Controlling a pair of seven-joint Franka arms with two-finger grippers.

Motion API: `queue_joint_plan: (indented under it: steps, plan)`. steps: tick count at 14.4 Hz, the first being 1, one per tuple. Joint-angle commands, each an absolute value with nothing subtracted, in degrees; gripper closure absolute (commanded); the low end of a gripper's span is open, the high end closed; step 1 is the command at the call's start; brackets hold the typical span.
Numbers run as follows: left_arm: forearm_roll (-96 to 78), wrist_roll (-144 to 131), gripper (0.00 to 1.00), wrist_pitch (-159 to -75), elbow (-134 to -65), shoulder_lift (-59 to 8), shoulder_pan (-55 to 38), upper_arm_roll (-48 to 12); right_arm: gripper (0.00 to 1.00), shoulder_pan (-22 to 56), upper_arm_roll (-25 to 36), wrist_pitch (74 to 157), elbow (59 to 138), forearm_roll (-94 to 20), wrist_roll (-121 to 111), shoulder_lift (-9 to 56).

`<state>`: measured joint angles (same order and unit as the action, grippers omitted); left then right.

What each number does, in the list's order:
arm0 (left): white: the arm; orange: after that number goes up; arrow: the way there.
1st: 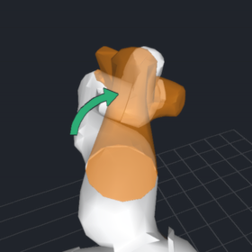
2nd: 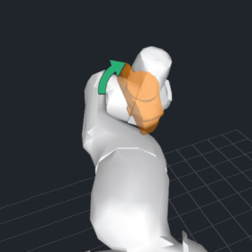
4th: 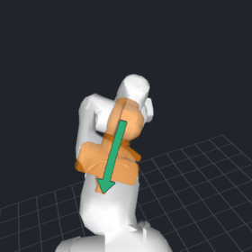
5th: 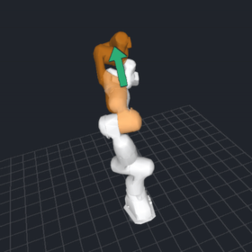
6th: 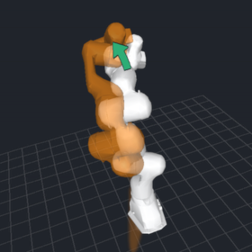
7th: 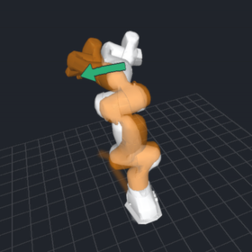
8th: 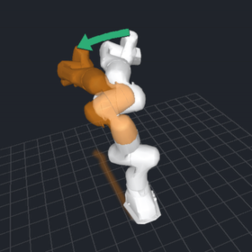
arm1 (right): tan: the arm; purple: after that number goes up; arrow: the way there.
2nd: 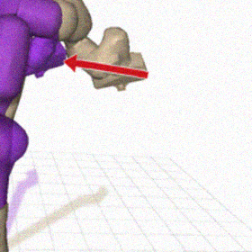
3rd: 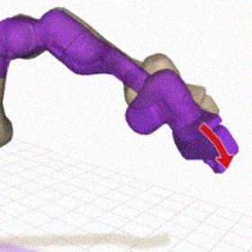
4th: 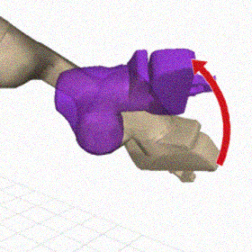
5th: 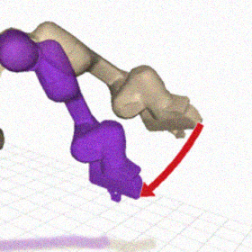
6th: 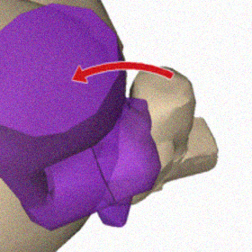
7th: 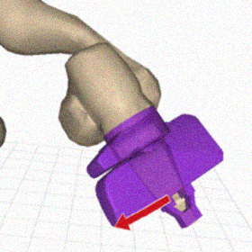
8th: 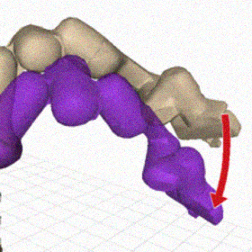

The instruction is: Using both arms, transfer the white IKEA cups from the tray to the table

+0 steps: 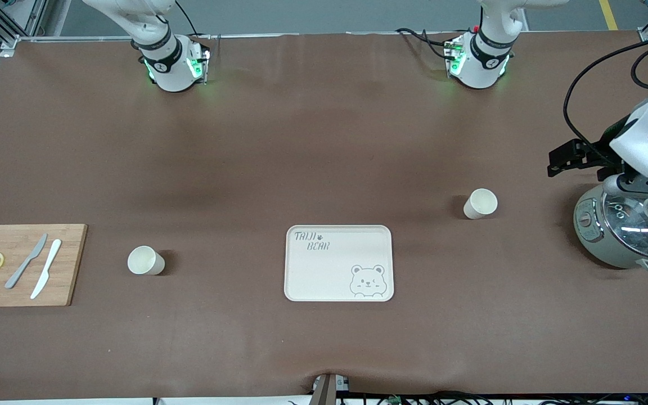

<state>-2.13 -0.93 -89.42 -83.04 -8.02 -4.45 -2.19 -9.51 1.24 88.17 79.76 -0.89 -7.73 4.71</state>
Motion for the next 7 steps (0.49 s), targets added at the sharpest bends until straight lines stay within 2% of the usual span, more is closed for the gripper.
queue_joint_plan:
  steps: [1,7]
  plan:
    - [-0.70,-0.09,0.00,-89.56,-82.53,-8.35,-3.87,-3.34,0.00,-10.72,0.26,87.19,78.40,-0.79,-8.53,5.27]
    - [0.17,0.09,0.00,-89.56,-82.35,-8.35,-3.69,-3.08,0.00,-10.81,0.26,87.27,78.40,-0.70,-8.53,5.27]
